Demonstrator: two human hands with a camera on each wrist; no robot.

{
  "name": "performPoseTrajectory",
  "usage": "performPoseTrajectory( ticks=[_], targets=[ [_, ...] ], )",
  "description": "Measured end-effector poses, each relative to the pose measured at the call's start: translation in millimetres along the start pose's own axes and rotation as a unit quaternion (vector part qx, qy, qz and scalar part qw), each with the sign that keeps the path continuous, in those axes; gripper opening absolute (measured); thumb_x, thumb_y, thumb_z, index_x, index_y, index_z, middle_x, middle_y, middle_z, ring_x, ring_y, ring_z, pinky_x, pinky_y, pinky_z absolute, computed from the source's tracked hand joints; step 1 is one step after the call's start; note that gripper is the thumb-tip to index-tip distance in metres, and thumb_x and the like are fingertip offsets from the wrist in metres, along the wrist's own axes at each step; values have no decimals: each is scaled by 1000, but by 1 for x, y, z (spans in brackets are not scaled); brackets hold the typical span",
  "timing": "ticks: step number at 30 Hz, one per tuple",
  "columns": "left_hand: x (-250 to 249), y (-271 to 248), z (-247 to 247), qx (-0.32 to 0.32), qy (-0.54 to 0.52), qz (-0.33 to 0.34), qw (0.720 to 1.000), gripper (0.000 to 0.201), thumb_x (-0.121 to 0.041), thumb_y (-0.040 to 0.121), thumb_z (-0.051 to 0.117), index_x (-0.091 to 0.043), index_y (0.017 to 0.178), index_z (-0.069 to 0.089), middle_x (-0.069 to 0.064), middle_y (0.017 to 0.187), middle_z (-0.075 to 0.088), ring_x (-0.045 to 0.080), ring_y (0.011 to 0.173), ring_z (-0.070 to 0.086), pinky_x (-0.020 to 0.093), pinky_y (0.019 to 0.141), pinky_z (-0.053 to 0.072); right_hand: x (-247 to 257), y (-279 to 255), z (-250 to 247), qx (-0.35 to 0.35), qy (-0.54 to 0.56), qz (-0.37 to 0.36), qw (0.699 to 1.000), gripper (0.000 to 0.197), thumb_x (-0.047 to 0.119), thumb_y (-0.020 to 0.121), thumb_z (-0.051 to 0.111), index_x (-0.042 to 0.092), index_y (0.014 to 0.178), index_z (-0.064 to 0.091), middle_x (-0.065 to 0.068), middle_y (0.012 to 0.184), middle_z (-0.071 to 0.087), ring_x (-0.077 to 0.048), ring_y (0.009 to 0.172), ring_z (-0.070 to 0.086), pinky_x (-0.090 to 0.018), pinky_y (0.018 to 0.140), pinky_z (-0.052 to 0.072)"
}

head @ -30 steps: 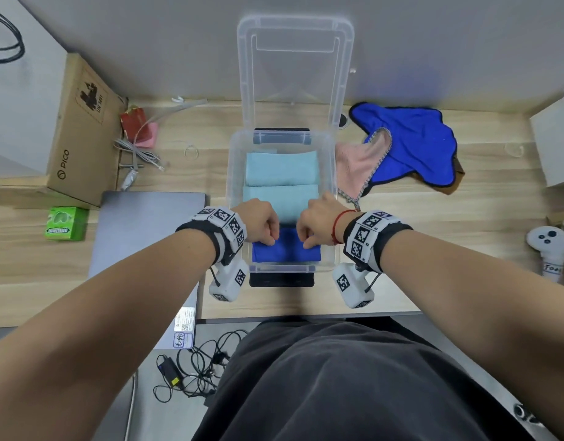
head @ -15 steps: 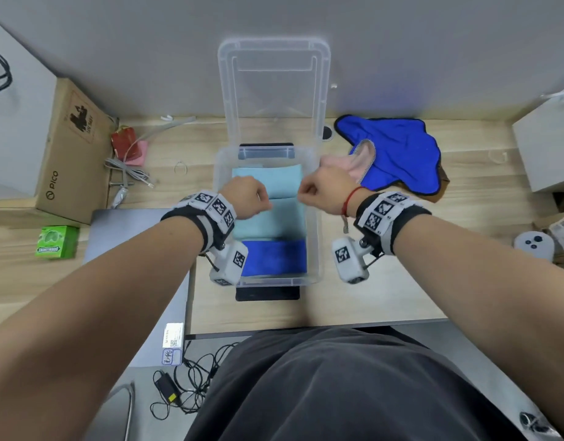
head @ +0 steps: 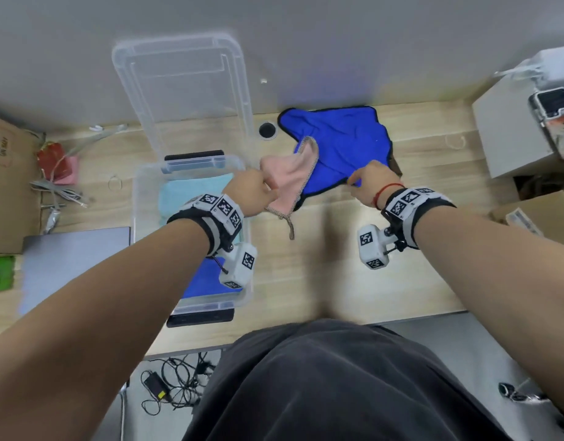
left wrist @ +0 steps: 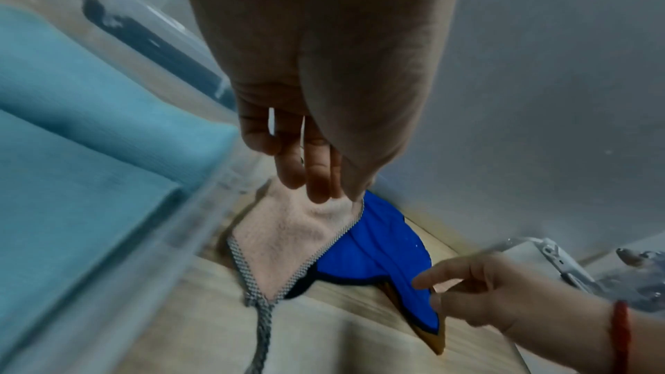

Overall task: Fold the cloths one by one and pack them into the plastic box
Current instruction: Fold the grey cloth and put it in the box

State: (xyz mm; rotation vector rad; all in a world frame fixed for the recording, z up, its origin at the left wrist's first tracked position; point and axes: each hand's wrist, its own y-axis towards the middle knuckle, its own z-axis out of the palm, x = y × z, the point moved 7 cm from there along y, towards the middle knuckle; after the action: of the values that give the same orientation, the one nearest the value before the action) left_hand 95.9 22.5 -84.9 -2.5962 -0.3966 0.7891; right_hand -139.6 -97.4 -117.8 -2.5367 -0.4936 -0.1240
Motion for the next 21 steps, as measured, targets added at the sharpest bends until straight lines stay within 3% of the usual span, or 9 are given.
performPoseTrajectory(
  ticks=[4, 8, 10, 12, 13, 15, 18, 21],
  targets=[
    [-28, 22, 25, 16, 21, -2, 1000, 9, -39, 87, 59, -30, 89, 61, -6, 85, 67, 20, 90, 64, 37, 85, 51, -43, 10, 33, 78, -77, 1, 994, 44, 27, 88, 55, 35, 131, 57, -5, 146, 34, -34, 128, 38, -44, 103, 40],
    [-55, 39, 44, 38, 25, -9, 999, 17, -39, 90, 57, -25, 95, 64, -8, 87, 69, 17, 92, 62, 34, 85, 50, -58, 20, 41, 67, -122, -49, 989, 45, 24, 90, 52, 33, 134, 53, 0, 151, 31, -32, 130, 35, -46, 101, 38],
    [-64, 46, 49, 48, 18, -20, 998, 20, -40, 91, 57, -24, 98, 65, -7, 90, 70, 14, 91, 61, 30, 82, 48, -60, 26, 39, 58, -120, -69, 989, 41, 16, 88, 54, 24, 128, 60, -2, 144, 45, -31, 123, 44, -41, 99, 43],
    [-69, 49, 51, 56, 17, -28, 998, 20, -40, 91, 57, -23, 99, 66, -7, 89, 69, 14, 89, 60, 28, 78, 46, -58, 31, 31, 22, -103, -82, 991, 33, 6, 80, 57, 18, 108, 71, -8, 117, 65, -30, 105, 56, -37, 88, 51],
    [-72, 51, 53, 60, 13, -29, 998, 19, -39, 91, 58, -23, 97, 65, -7, 88, 68, 14, 89, 61, 28, 78, 47, -59, 34, 23, 2, -86, -80, 993, 28, 4, 78, 58, 16, 98, 73, -10, 104, 70, -31, 96, 59, -37, 81, 53],
    [-77, 55, 56, 63, -1, -29, 998, 14, -39, 90, 60, -25, 92, 64, -8, 85, 66, 14, 88, 61, 28, 75, 47, -61, 37, 12, -21, -59, -84, 994, 19, 11, 81, 61, 16, 94, 74, -9, 96, 71, -30, 92, 59, -36, 78, 53],
    [-86, 59, 57, 61, -5, -35, 998, 14, -38, 90, 61, -24, 93, 64, -8, 86, 65, 11, 85, 57, 24, 71, 40, -65, 40, 13, -1, -67, -121, 990, 21, 29, 88, 64, 30, 107, 72, -2, 118, 62, -27, 108, 53, -35, 86, 46],
    [-95, 59, 61, 67, -17, -32, 997, 18, -34, 91, 61, -19, 97, 66, -5, 86, 65, 13, 85, 59, 26, 75, 45, -71, 38, 28, 51, -129, -129, 982, 28, 40, 89, 61, 36, 116, 67, 1, 137, 47, -26, 121, 43, -39, 93, 38]
  ],
)
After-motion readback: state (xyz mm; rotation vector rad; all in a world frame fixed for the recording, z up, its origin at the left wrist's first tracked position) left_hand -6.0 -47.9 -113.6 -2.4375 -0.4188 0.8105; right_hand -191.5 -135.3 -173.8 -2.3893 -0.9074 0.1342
